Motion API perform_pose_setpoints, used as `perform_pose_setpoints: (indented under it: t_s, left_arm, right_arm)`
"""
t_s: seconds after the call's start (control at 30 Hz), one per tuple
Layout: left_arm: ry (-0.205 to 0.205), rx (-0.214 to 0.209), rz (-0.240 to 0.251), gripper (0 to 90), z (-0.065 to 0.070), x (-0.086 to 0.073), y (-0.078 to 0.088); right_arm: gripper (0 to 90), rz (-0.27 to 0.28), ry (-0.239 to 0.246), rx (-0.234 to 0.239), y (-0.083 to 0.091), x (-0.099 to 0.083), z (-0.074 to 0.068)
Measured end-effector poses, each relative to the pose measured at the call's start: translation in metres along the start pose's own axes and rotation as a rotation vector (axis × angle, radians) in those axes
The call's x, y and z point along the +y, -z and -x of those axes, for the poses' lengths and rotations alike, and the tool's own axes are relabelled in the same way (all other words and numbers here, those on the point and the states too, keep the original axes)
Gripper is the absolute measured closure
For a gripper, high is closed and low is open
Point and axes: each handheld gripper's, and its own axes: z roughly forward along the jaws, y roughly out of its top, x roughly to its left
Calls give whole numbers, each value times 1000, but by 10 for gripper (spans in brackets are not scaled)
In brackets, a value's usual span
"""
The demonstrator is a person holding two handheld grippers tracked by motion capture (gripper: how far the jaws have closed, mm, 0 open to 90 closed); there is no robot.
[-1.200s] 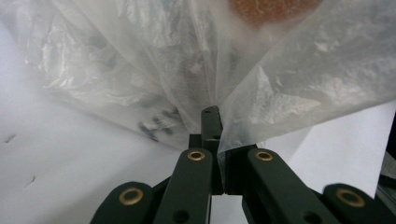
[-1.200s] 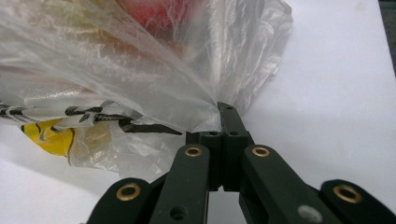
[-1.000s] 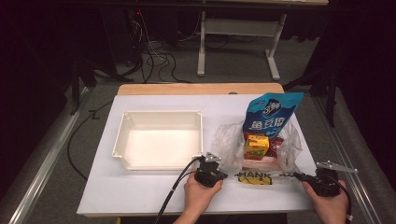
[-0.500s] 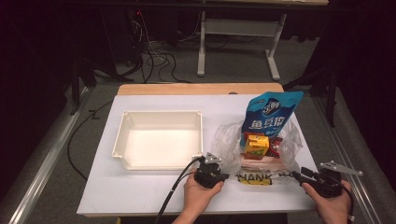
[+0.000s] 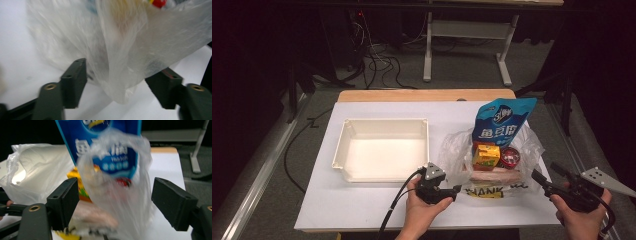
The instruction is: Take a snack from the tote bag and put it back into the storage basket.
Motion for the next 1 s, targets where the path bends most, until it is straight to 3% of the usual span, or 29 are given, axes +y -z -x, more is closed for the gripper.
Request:
perform_pose_setpoints:
  t_s: [0.07, 0.13, 0.33, 0.43, 0.53, 0.67, 0.83, 0.9, 0.93, 1.0]
  left_arm:
    - [12, 9, 62, 221, 3, 8, 10]
    - [-6, 10, 96, 154, 7, 18, 18]
    - [-67, 29, 190, 151, 23, 52, 37]
    - [-58, 32, 245, 152, 21, 70, 43]
    - [-39, 39, 270, 156, 14, 84, 42]
    - [-31, 59, 236, 177, 5, 95, 28]
    - [-8, 71, 129, 231, -3, 91, -3]
    - [4, 62, 80, 244, -5, 87, -16]
    - [3, 70, 50, 247, -5, 85, -23]
    - [-3, 94, -4, 296, -5, 80, -36]
  right_arm:
    - [251, 14, 19, 0, -4, 10, -5]
    - [232, 28, 33, -9, -7, 19, -8]
    - [193, 65, 30, -10, -14, 44, -14]
    - [198, 74, 22, -25, -20, 57, -13]
    - [209, 67, -8, -52, -29, 68, -6]
    - [232, 7, -25, -96, -50, 68, 8]
    - [308, -93, -84, -124, -79, 54, 24]
    - [412, -124, -103, -110, -88, 48, 29]
    - [501, -146, -104, -97, -93, 43, 32]
    - [688, -171, -101, -117, -99, 37, 34]
